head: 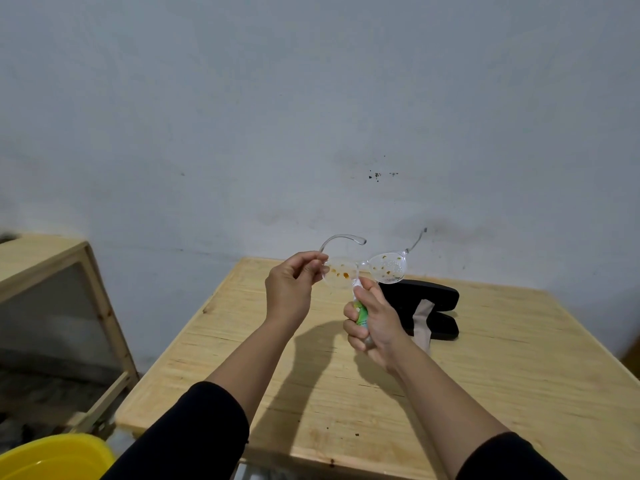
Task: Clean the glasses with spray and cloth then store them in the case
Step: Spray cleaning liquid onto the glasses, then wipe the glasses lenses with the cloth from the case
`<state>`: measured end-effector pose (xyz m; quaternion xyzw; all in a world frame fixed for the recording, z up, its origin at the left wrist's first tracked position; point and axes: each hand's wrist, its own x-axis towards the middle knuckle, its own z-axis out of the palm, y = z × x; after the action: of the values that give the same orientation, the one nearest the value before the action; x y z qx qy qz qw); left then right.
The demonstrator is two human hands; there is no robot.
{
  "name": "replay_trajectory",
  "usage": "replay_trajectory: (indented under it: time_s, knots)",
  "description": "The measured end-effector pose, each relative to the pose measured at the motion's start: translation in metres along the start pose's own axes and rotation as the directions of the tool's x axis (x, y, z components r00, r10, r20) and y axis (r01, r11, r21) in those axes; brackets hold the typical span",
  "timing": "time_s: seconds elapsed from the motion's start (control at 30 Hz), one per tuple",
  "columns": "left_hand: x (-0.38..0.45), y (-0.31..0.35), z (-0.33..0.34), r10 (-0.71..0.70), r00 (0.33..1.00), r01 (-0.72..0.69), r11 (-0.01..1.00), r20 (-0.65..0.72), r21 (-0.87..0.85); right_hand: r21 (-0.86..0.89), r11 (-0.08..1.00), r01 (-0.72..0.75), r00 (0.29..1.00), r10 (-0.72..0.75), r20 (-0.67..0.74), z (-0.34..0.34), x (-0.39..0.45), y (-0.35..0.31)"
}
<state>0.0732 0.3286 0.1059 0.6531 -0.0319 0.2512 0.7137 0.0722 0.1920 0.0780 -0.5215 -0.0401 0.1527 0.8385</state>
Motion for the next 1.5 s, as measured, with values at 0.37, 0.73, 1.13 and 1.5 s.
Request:
replay_trajectory:
  time_s: [0.37, 0.73, 1.13, 1.5]
  knots:
    - [-0.001, 0.0, 0.013, 0.0, 1.0, 0.0, 0.999, -0.009, 0.034, -0.81, 0.582, 0.074, 0.835, -0.48, -0.269, -0.07, -0.028, -0.034]
    - [-0.015, -0.004, 0.075, -0.006, 0.997, 0.004, 1.0, 0.083, 0.029, -0.905, 0.417, 0.082, 0.504, -0.801, -0.323, -0.137, -0.104, -0.1]
    - [-0.062, -0.012, 0.164, -0.036, 0.973, 0.032, 0.999, 0.228, 0.02, -0.887, 0.419, -0.193, 0.341, -0.819, -0.461, -0.234, -0.236, -0.109]
    - [-0.078, -0.018, 0.191, -0.063, 0.953, 0.047, 0.997, 0.296, 0.063, -0.838, 0.503, -0.212, 0.427, -0.724, -0.542, -0.264, -0.25, -0.076]
